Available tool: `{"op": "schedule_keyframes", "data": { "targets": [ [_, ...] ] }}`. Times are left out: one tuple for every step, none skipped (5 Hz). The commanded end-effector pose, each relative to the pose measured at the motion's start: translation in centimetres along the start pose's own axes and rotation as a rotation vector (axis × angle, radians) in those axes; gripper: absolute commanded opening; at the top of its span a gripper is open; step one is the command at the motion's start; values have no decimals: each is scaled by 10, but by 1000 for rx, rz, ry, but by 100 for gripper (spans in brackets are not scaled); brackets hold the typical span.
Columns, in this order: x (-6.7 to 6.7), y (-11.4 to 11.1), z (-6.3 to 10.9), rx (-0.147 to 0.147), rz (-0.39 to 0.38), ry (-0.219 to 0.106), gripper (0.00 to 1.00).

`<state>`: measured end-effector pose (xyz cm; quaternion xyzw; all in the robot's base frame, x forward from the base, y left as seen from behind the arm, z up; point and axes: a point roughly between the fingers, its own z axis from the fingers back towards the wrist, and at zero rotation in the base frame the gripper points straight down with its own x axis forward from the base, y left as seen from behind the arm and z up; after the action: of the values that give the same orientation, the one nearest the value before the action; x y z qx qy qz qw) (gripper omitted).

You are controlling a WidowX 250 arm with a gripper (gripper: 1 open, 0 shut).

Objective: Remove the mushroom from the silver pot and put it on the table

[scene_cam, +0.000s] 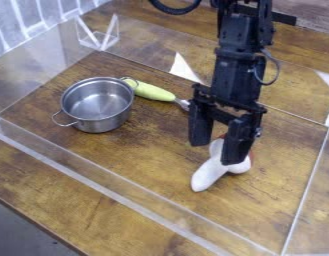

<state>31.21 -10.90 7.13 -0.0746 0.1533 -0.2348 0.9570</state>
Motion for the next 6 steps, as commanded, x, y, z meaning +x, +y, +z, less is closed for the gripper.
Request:
{"op": "schedule_keyframes", "data": {
  "targets": [
    [3, -9, 24, 39, -36, -54, 100],
    [7, -9, 25, 52, -46, -51, 100],
    [9, -9, 26, 60, -52, -46, 100],
    [9, -9, 26, 62, -56, -44, 100],
    [9, -9, 27, 63, -60, -43, 100],
    [9, -9, 27, 64, -65, -43, 100]
  ]
}}
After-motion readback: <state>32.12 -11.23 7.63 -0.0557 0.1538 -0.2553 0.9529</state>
